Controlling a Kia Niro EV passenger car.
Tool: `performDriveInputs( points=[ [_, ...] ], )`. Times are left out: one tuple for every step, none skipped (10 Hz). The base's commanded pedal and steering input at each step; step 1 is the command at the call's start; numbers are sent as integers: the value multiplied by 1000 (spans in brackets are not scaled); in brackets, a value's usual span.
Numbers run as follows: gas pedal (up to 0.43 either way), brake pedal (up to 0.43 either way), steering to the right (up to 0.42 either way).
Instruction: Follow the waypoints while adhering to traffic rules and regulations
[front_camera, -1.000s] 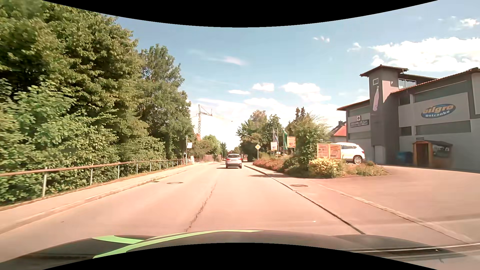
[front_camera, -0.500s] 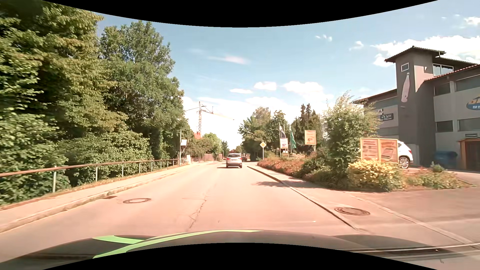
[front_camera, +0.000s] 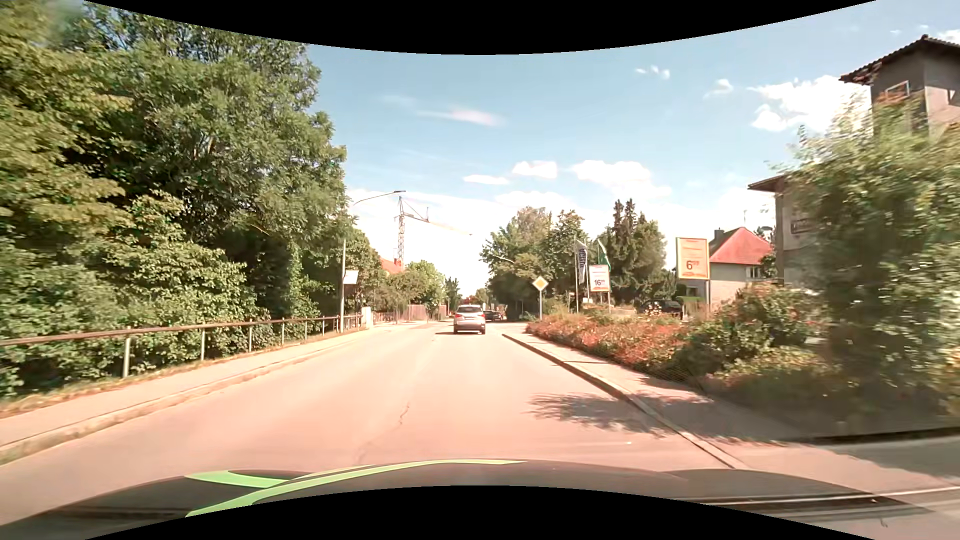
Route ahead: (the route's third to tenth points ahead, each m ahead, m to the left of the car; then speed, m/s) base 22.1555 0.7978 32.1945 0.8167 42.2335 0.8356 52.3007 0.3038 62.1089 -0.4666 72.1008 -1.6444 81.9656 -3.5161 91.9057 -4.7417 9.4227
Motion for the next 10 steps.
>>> performDriveInputs(
  points=[
    [98, 0, -9],
    [98, 0, -10],
    [98, 0, -10],
    [98, 0, -10],
    [98, 0, -10],
    [98, 0, -10],
    [98, 0, -10],
    [98, 0, -10],
    [98, 0, -10],
    [98, 0, -9]
  ],
)
